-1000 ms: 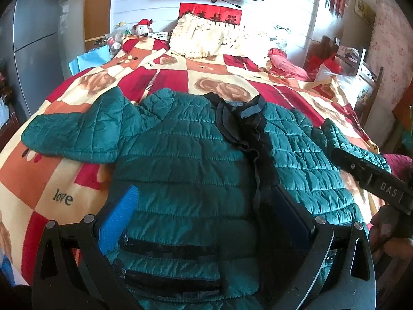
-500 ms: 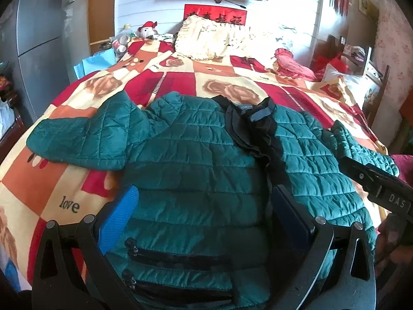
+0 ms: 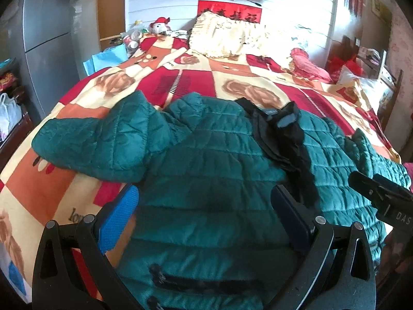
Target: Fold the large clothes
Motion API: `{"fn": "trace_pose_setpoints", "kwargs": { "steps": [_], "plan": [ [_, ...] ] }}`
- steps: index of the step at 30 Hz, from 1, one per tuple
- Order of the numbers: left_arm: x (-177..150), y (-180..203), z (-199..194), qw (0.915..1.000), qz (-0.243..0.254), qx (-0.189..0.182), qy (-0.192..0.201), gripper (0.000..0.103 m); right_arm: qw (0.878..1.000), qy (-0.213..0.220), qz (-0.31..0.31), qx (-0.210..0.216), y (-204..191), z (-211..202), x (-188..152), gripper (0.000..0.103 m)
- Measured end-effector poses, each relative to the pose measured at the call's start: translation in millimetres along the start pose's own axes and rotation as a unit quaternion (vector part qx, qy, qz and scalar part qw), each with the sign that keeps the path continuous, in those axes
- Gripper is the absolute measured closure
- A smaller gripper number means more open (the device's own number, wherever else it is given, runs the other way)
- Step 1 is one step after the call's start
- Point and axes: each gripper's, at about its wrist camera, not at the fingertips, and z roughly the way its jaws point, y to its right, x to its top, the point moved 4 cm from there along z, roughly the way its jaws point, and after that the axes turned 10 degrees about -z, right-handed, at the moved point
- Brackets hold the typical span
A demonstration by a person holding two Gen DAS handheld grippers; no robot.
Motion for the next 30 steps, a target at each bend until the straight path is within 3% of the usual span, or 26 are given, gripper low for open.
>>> {"fn": "trace_pose_setpoints", "kwargs": {
  "steps": [7, 17, 23, 30],
  "plan": [
    [23.0, -36.3, 16.6, 0.9993, -0.028, 0.025, 0.001, 0.001, 1.000, -0.015, 0.017, 0.016, -5.6, 27.6, 13.5, 0.000],
    [46.8, -105.6, 43.6, 0.9937, -0.068, 0.089, 0.000, 0.001, 1.000, -0.027, 0.004, 0.013, -8.1, 58.4, 21.5, 0.000],
    [57.8, -154.9, 57.5, 0.9869, -0.094, 0.131, 0.001, 0.001, 0.999, -0.032, -0.002, 0.013, -10.0, 62.9, 21.9, 0.000],
    [75.8, -226.2, 66.6, 0.9713, -0.151, 0.183, 0.006, 0.001, 0.999, -0.033, -0.005, 0.016, -10.4, 65.4, 22.1, 0.000]
  ]
}}
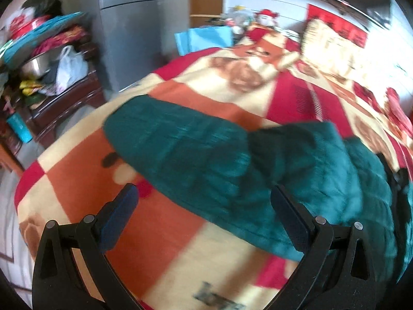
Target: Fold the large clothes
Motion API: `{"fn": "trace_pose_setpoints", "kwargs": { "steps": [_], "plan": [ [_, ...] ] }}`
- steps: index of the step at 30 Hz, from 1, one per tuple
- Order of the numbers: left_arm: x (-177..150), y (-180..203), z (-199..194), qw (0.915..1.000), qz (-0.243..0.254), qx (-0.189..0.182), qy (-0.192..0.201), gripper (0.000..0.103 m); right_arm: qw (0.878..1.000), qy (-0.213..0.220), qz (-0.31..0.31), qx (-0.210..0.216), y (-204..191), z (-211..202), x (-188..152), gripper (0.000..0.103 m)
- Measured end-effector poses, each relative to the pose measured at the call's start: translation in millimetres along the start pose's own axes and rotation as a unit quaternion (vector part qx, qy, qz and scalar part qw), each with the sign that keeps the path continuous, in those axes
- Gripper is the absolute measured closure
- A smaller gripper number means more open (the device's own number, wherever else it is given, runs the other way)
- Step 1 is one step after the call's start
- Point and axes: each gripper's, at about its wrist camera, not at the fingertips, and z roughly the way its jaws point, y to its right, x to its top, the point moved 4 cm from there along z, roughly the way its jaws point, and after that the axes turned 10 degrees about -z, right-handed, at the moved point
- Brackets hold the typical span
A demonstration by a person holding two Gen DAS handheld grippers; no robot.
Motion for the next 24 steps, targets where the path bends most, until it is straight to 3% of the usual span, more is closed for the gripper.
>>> {"fn": "trace_pose_setpoints", "kwargs": {
  "steps": [7, 14, 24],
  "plan": [
    [24.9, -41.3, 26.6, 0.9987, -0.026, 0.043, 0.013, 0.001, 1.000, -0.007, -0.014, 0.002, -9.0, 9.5, 0.4, 0.000],
    [36.6, -72.1, 57.6, 0.9960, -0.058, 0.067, -0.004, 0.001, 1.000, -0.012, -0.022, 0.003, -14.0, 14.2, 0.7, 0.000],
    [42.9, -79.8, 89.7, 0.9937, -0.072, 0.081, -0.029, 0.001, 1.000, -0.019, -0.022, 0.005, -14.5, 13.2, -1.0, 0.000]
  ]
}}
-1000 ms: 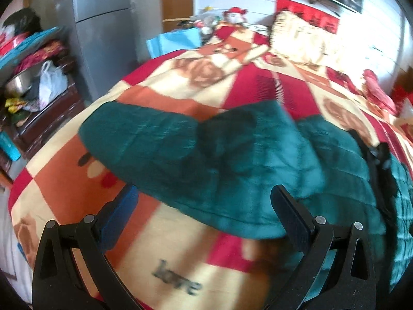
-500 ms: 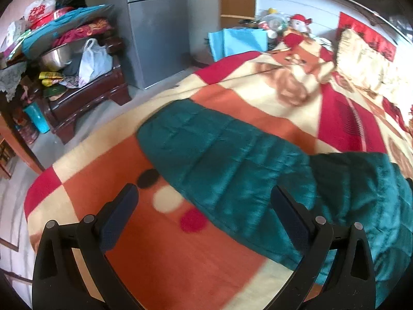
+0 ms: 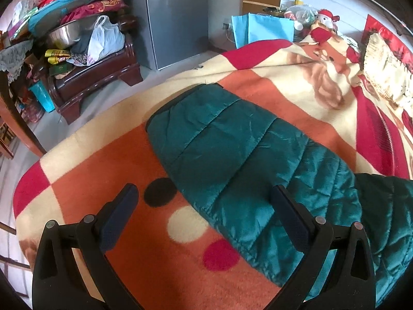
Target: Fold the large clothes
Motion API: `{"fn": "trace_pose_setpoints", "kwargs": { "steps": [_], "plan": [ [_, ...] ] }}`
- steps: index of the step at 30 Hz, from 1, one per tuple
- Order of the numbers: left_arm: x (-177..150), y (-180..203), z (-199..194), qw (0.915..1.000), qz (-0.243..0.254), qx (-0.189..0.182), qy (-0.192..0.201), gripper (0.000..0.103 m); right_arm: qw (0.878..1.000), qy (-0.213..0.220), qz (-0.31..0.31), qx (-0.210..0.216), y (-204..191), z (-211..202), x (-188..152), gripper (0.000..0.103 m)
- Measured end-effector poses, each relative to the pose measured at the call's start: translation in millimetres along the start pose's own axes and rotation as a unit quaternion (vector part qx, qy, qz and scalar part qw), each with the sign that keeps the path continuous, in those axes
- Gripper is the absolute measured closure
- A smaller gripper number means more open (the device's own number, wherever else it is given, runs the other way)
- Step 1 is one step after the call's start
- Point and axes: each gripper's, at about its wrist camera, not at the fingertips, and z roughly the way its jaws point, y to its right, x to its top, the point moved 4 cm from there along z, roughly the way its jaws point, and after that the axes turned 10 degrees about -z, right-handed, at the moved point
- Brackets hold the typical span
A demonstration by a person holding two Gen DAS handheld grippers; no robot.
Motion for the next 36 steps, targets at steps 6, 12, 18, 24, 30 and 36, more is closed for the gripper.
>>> {"fn": "trace_pose_setpoints", "kwargs": {
  "steps": [6, 12, 18, 24, 30, 36],
  "plan": [
    [2.5, 2.0, 11.5, 0.9997, -0.015, -0.015, -0.015, 0.001, 1.000, -0.003, -0.001, -0.001, -0.6, 1.7, -1.6, 0.000],
    [9.2, 3.4, 19.6, 0.9970, -0.041, -0.060, -0.026, 0.025, 1.000, -0.011, -0.003, -0.007, 0.9, 7.8, -2.8, 0.000],
    [14.4, 8.2, 5.8, 0.9940, -0.036, -0.101, -0.024, 0.080, 1.000, -0.014, 0.006, -0.026, 11.2, 18.6, 6.2, 0.000],
    [13.5, 8.1, -45.4, 0.9765, -0.055, -0.207, -0.026, 0.090, 0.999, -0.022, 0.030, -0.021, 20.1, 24.4, 3.6, 0.000],
    [-5.5, 36.5, -120.9, 0.9547, -0.011, -0.297, -0.013, 0.092, 0.999, -0.015, 0.030, -0.020, 21.3, 14.0, -1.7, 0.000],
    [-52.1, 84.4, -186.9, 0.9273, 0.053, -0.370, -0.026, 0.092, 0.999, -0.009, 0.043, -0.021, 28.2, 1.8, -7.3, 0.000]
  ]
}}
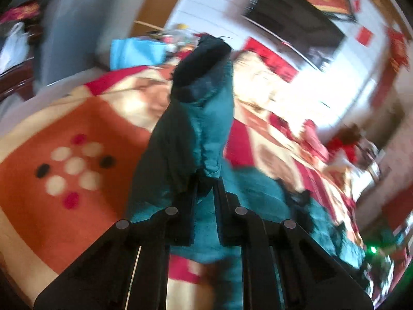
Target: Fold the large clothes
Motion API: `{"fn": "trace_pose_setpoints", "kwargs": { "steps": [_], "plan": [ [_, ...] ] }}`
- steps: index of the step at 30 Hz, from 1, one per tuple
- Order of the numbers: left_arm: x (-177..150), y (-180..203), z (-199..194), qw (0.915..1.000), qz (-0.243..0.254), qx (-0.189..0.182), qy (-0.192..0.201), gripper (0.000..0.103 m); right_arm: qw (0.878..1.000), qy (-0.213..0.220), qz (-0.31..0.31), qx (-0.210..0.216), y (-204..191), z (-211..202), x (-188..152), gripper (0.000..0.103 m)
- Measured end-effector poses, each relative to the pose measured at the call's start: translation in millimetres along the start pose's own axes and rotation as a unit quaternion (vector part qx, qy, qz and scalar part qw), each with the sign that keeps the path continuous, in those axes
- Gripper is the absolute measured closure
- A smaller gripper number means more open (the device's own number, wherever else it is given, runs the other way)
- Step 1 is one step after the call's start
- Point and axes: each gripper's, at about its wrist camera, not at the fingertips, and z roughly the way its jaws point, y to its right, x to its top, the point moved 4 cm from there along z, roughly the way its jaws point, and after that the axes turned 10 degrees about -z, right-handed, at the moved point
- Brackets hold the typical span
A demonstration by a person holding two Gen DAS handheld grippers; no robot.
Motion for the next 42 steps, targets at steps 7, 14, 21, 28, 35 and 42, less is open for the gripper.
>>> {"fn": "trace_pose_setpoints", "kwargs": {
  "steps": [7, 14, 21, 28, 35, 42],
  "plan": [
    [-66.3, 81.6, 20.8, 0.9951, 0.064, -0.044, -0.061, 0.092, 1.000, 0.007, 0.015, 0.001, 11.7, -15.4, -8.9, 0.000],
    [-112.3, 106.9, 48.6, 0.9886, 0.132, 0.003, -0.073, 0.092, 1.000, 0.003, 0.024, 0.000, 25.4, -23.8, -18.8, 0.000],
    [-116.1, 84.3, 35.0, 0.9887, 0.135, 0.029, -0.059, 0.091, 0.999, -0.002, 0.028, 0.024, 28.0, -21.1, -26.4, 0.000],
    [-107.1, 44.3, 28.7, 0.9891, 0.108, 0.098, -0.021, 0.091, 0.993, 0.003, 0.017, 0.113, -21.1, -9.3, -6.9, 0.000],
    [-91.3, 2.8, 32.0, 0.9921, 0.054, 0.111, -0.025, 0.091, 0.976, 0.012, 0.000, 0.217, -101.2, 20.3, 37.1, 0.000],
    [-76.4, -28.2, 31.0, 0.9973, -0.032, 0.055, -0.037, 0.091, 0.962, -0.002, -0.010, 0.274, -163.5, 67.5, 74.9, 0.000]
  ]
}}
